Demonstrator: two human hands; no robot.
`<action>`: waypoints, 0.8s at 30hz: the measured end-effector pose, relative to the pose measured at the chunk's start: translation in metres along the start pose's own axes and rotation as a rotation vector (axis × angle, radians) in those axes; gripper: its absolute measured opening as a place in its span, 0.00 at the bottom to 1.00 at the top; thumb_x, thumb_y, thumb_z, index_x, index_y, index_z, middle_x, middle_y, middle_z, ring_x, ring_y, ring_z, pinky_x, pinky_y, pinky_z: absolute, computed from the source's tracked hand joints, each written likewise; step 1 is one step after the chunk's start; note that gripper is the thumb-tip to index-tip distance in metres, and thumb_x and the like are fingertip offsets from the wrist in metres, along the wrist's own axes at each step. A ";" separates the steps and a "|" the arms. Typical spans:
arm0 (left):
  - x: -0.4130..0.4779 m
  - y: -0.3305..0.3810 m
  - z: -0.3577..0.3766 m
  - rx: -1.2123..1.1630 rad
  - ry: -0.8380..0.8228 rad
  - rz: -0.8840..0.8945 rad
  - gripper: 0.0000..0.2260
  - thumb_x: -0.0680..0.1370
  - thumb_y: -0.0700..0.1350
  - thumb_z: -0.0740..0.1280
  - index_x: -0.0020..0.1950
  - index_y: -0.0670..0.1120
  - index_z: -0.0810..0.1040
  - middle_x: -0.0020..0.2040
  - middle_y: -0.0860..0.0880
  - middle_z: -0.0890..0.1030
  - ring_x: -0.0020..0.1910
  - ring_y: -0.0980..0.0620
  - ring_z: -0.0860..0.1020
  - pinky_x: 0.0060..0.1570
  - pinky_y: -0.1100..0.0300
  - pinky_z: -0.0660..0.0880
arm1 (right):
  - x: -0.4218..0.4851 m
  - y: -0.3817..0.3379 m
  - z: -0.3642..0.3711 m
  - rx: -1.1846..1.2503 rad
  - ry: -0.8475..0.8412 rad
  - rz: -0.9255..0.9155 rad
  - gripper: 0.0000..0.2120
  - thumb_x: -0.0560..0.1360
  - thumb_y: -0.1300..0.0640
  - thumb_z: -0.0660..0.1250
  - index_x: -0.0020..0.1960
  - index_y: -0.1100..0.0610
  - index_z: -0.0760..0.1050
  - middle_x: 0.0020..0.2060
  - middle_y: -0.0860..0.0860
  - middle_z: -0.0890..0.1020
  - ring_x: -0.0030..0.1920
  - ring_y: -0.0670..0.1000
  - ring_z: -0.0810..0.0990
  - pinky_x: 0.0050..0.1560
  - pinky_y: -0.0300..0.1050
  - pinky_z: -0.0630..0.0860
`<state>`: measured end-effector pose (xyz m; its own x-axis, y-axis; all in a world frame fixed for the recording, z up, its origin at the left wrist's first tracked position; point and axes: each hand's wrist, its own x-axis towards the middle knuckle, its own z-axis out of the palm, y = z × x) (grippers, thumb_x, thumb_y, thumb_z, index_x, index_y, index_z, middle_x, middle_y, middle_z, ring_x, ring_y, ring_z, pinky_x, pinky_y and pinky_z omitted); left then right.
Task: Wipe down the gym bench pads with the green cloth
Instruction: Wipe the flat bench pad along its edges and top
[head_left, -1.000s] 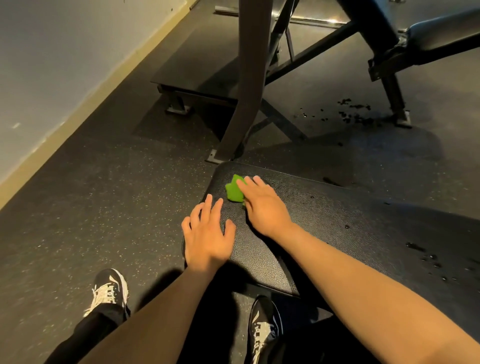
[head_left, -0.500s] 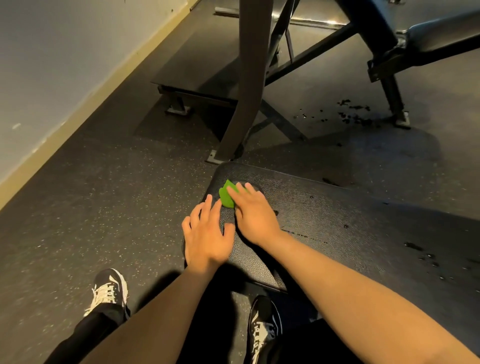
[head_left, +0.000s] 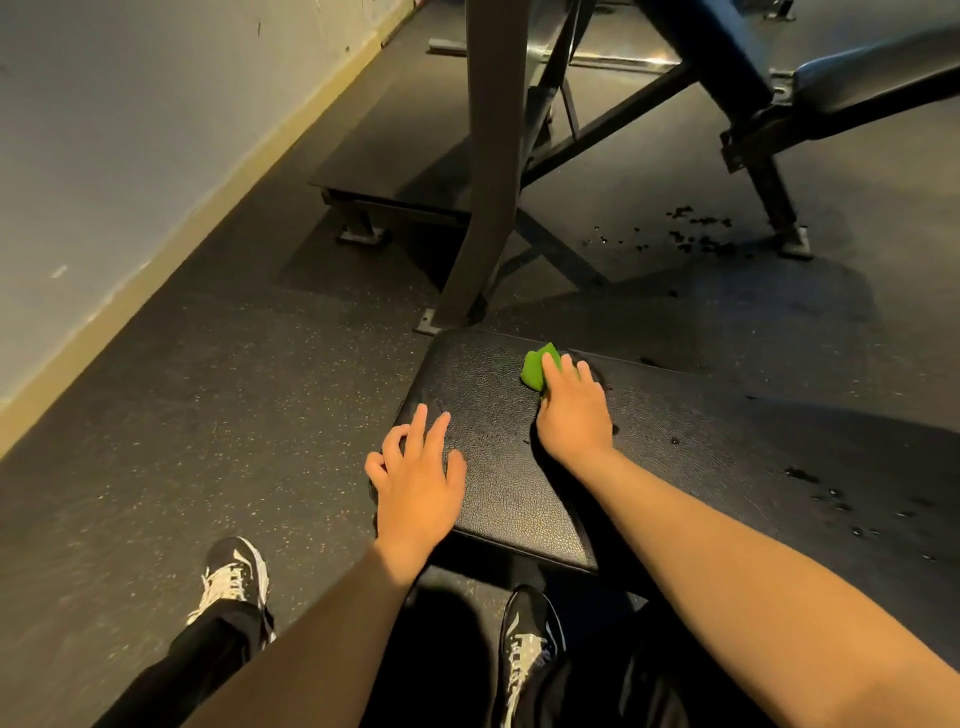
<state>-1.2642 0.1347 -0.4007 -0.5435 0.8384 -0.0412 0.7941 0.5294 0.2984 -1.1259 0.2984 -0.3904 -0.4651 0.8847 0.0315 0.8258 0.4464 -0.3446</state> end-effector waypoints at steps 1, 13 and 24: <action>-0.003 0.001 -0.001 -0.006 -0.005 -0.011 0.23 0.83 0.56 0.57 0.78 0.57 0.63 0.81 0.52 0.57 0.74 0.48 0.58 0.69 0.41 0.54 | -0.007 -0.008 0.000 0.012 -0.007 -0.020 0.27 0.76 0.61 0.61 0.75 0.56 0.62 0.69 0.56 0.68 0.69 0.61 0.65 0.65 0.56 0.67; -0.031 -0.008 0.001 -0.189 -0.086 0.015 0.27 0.84 0.48 0.57 0.82 0.48 0.54 0.83 0.50 0.48 0.81 0.49 0.43 0.77 0.47 0.41 | -0.074 -0.046 0.010 0.073 -0.207 -0.385 0.31 0.80 0.61 0.59 0.81 0.53 0.53 0.79 0.55 0.58 0.79 0.58 0.53 0.77 0.56 0.54; -0.044 -0.013 -0.002 -0.209 -0.023 0.053 0.27 0.84 0.53 0.58 0.81 0.47 0.57 0.82 0.49 0.53 0.81 0.48 0.46 0.79 0.53 0.45 | -0.042 -0.008 0.000 -0.018 -0.058 -0.017 0.30 0.77 0.60 0.60 0.77 0.58 0.57 0.73 0.57 0.64 0.72 0.61 0.61 0.68 0.56 0.65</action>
<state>-1.2509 0.0906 -0.4006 -0.4941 0.8684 -0.0415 0.7463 0.4481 0.4923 -1.1130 0.2573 -0.3887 -0.4965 0.8678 -0.0178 0.8229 0.4641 -0.3279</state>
